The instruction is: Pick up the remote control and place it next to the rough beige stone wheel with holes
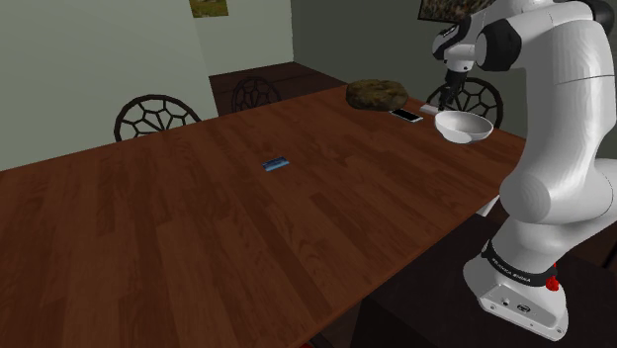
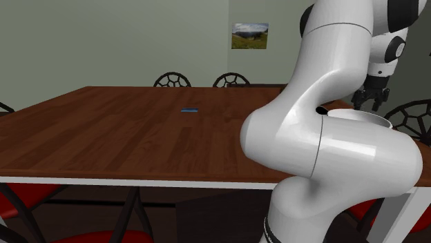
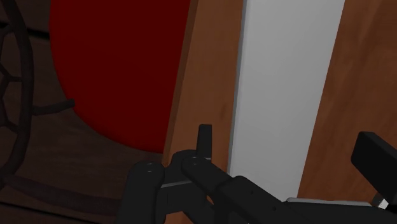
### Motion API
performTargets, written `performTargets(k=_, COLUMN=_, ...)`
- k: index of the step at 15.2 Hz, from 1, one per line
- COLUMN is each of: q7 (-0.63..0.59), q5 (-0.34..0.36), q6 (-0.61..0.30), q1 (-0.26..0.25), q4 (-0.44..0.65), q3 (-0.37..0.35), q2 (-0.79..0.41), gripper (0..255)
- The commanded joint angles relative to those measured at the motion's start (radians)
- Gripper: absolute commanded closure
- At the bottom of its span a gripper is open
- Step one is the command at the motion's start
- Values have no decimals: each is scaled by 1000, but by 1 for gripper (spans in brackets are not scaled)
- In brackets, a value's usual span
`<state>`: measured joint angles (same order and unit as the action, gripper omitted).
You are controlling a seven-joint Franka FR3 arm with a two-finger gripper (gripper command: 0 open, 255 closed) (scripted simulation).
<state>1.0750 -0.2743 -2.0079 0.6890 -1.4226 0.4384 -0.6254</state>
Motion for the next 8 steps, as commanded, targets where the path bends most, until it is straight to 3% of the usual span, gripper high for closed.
performTargets(k=1, q7=-5, q5=11, q6=50, q1=0, q4=27, q3=8, q2=25, gripper=0)
performTargets(k=8, q7=-8, q5=15, q6=72, q1=0, q4=41, q3=10, q2=33, gripper=0)
